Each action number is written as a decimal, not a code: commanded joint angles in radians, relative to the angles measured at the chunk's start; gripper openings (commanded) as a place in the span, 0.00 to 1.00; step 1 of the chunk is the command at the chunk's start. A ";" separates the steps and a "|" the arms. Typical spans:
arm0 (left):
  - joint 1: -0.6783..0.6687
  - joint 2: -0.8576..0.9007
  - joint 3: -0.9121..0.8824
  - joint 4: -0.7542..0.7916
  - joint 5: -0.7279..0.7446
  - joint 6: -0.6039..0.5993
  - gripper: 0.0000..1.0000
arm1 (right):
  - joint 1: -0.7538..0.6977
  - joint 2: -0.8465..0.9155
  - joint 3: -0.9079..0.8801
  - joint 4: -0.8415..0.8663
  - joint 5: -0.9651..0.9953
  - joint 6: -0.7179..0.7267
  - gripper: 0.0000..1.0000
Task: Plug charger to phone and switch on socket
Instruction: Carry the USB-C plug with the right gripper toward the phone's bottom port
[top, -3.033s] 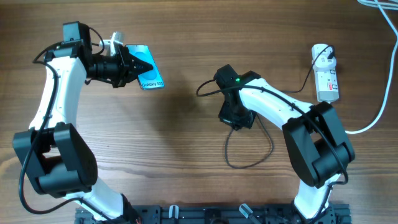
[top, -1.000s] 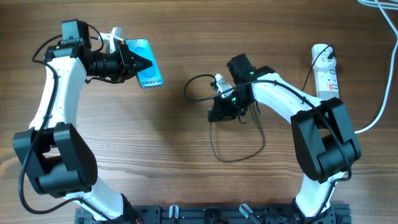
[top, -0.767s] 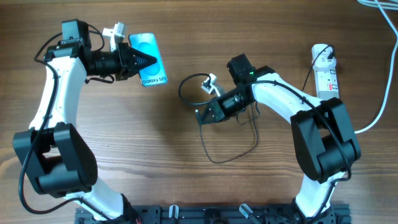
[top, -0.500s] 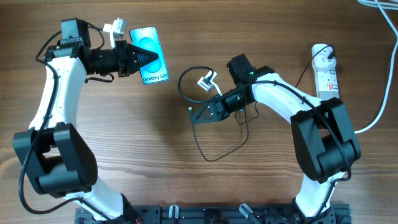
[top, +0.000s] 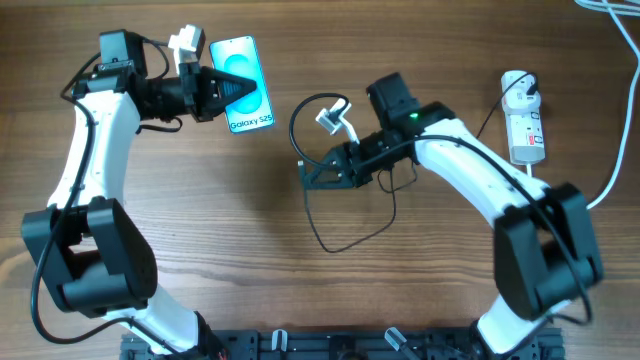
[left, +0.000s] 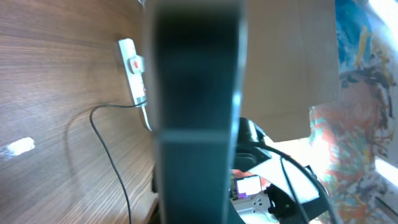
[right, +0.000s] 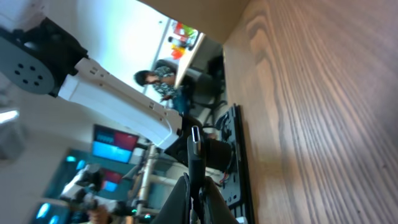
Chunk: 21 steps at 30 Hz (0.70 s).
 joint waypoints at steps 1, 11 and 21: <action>-0.033 -0.023 0.013 -0.020 0.058 0.027 0.04 | 0.026 -0.114 0.027 0.016 0.115 0.078 0.04; -0.113 -0.023 0.013 -0.036 0.093 0.024 0.04 | 0.113 -0.158 0.027 0.235 0.242 0.333 0.04; -0.091 -0.023 0.013 -0.028 0.093 0.015 0.04 | 0.113 -0.158 0.026 0.329 0.331 0.491 0.04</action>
